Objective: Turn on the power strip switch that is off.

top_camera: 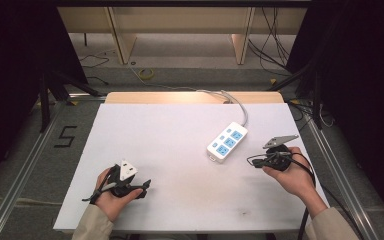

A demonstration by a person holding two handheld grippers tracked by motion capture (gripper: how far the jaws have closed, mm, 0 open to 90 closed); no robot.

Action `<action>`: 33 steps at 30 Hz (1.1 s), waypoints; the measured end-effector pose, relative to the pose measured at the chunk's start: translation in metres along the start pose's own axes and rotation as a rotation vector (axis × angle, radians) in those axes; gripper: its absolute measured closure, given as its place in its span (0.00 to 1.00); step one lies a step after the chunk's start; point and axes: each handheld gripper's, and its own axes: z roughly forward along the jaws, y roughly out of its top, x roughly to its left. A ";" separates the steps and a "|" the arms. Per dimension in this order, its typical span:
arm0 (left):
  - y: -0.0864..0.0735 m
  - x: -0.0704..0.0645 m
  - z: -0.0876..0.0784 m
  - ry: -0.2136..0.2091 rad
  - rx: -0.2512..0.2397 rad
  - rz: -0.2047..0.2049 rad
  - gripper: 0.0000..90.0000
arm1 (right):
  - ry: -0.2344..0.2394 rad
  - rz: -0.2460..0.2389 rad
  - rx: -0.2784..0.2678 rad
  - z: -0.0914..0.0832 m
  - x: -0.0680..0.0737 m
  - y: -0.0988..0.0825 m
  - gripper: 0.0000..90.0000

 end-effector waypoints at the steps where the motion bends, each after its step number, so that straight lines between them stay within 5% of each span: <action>1: 0.000 0.000 0.000 0.000 0.000 0.000 0.26 | 0.000 0.000 0.000 0.000 0.000 0.000 1.00; 33: 0.000 -0.001 0.000 -0.001 -0.001 0.004 0.26 | -0.010 -0.028 0.034 0.013 -0.004 0.030 1.00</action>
